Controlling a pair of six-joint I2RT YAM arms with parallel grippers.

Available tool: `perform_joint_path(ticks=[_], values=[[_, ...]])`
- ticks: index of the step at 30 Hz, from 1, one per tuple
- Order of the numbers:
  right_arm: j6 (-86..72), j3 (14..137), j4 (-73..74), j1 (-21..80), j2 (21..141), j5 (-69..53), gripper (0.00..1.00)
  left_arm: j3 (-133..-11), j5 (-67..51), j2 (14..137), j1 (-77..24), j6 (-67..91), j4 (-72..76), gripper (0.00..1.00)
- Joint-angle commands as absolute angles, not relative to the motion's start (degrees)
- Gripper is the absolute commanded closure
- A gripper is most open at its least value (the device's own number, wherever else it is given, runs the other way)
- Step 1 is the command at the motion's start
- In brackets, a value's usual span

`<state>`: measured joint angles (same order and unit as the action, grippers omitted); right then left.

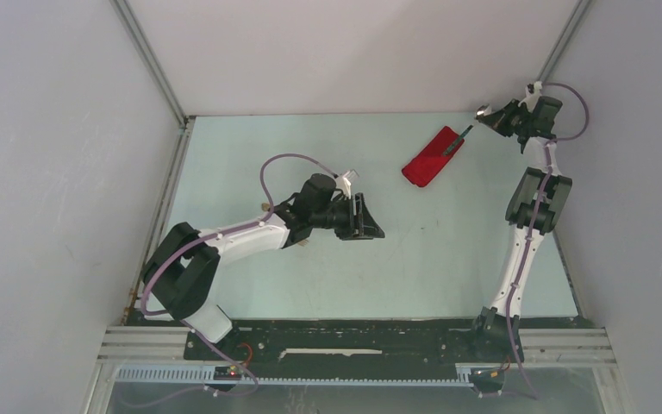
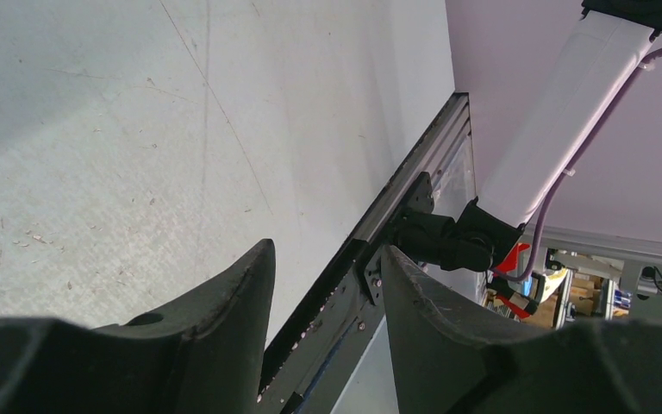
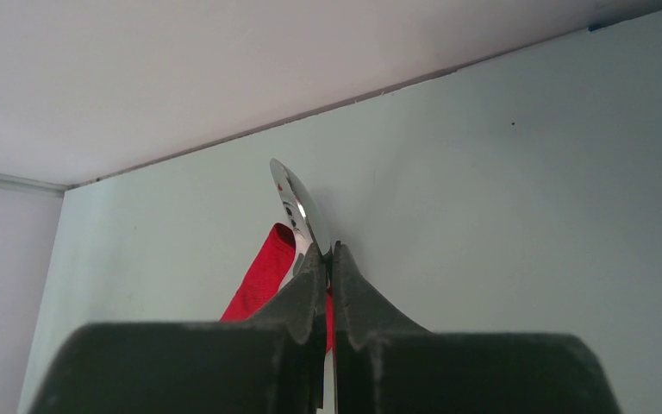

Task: Fold the napkin into a case and place the utensils inside
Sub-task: Insert the spoon into the folded napkin.

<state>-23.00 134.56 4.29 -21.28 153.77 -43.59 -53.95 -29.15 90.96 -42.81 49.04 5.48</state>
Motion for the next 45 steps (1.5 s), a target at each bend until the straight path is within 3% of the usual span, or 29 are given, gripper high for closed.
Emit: perform_joint_path(ticks=[1, 22, 45], values=[[-22.0, 134.66, 4.4, -20.7, 151.79, -44.6, 1.0, -56.11, -30.41, 89.35, -43.07, 48.69, 7.65, 0.47], [-27.16, 128.78, 4.14, -20.13, 151.0, -50.82, 1.0, -53.32, -30.28, 86.02, -43.07, 49.3, 9.11, 0.48], [-30.13, 130.96, 8.61, -18.18, 153.72, -53.92, 1.0, -51.69, -31.45, 85.58, -43.09, 50.35, 11.46, 0.48]])
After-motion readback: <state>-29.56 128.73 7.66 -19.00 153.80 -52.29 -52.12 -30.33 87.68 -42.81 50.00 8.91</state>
